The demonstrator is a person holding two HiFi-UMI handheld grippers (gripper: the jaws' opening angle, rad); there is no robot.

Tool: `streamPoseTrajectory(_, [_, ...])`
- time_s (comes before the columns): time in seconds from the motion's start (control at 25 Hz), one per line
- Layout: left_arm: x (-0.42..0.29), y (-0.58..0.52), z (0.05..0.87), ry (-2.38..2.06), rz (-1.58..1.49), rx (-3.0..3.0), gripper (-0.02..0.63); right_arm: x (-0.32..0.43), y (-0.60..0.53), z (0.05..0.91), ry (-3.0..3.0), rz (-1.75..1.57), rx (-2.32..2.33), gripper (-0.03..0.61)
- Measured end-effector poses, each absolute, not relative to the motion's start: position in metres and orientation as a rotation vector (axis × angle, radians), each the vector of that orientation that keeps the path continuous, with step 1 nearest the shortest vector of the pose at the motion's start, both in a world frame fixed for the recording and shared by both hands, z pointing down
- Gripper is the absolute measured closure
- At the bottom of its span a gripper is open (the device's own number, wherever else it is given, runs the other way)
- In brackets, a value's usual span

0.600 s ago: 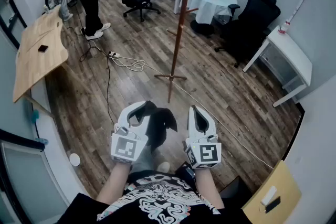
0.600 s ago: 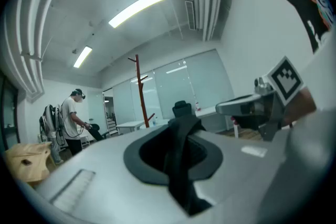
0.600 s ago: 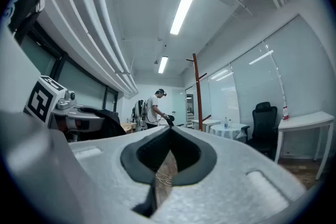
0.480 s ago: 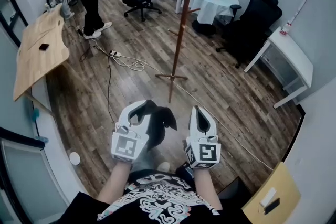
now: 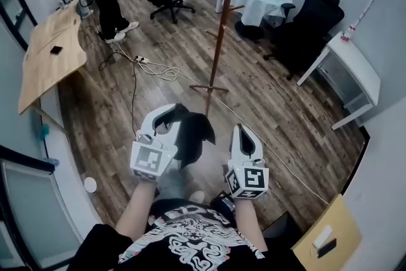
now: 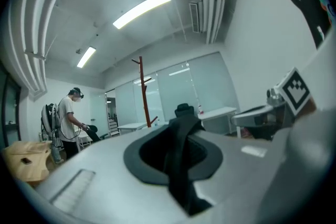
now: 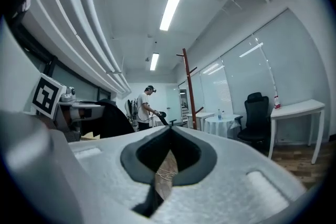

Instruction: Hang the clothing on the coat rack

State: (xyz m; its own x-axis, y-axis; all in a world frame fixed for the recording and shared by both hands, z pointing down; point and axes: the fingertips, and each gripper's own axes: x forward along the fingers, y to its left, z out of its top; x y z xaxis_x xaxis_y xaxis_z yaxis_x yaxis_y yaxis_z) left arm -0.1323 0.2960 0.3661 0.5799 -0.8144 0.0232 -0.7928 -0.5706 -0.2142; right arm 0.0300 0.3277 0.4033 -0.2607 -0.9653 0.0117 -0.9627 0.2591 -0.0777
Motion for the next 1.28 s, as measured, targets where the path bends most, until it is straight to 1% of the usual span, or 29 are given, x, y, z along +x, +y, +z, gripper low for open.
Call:
streamPoseTrajectory(0.36, [-0.111,0.293,0.361,1.320,-0.183,-2.638,0.598,0.049,0.339,0.402,2.449,-0.107,-1.919,0.579])
streamPoseTrajectory(0.72, [-0.107,0.272,0.377,1.336,-0.163,-2.691,0.598,0.056,0.322,0.413,2.455,-0.113,-1.949,0.580])
streamPoseTrajectory(1.04, [-0.090,0.225,0.390,1.301,-0.165,-2.741,0.598,0.066,0.277,0.423,2.455,-0.129,-1.968,0.580])
streamPoseTrajectory(1.28, [-0.079,0.169,0.396,1.269,-0.169,-2.756,0.598,0.074,0.218,0.431,2.440,-0.155,-1.967,0.580])
